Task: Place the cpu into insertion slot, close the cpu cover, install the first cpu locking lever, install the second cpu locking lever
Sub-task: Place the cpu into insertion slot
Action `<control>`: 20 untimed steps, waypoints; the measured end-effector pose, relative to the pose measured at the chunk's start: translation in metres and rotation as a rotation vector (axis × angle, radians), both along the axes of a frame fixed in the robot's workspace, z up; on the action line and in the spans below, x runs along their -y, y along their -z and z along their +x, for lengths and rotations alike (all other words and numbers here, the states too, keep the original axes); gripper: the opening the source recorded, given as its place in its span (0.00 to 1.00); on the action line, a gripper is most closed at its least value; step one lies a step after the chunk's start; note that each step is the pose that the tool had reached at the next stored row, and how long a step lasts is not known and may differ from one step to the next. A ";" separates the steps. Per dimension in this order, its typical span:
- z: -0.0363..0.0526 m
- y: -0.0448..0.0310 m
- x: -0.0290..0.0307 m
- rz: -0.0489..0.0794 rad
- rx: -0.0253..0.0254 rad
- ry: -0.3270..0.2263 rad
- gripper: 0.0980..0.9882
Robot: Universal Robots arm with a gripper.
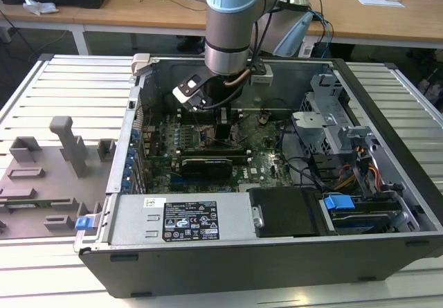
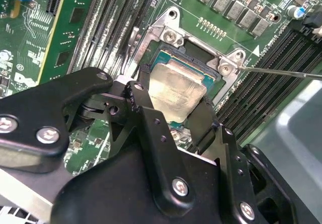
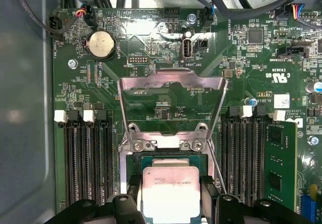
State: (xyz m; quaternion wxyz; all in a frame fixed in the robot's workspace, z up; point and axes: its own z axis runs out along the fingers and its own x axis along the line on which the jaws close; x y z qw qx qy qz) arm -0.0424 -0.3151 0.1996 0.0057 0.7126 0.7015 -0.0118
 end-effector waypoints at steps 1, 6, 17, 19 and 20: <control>0.0000 0.0006 0.0000 0.000 0.0000 0.000 0.50; -0.0004 0.0020 -0.0003 0.000 0.0002 0.000 0.50; -0.0014 0.0001 -0.0004 0.000 0.0003 0.000 0.59; -0.0014 0.0001 -0.0004 -0.001 0.0003 0.000 0.59; -0.0014 0.0001 -0.0004 -0.001 0.0002 0.000 0.59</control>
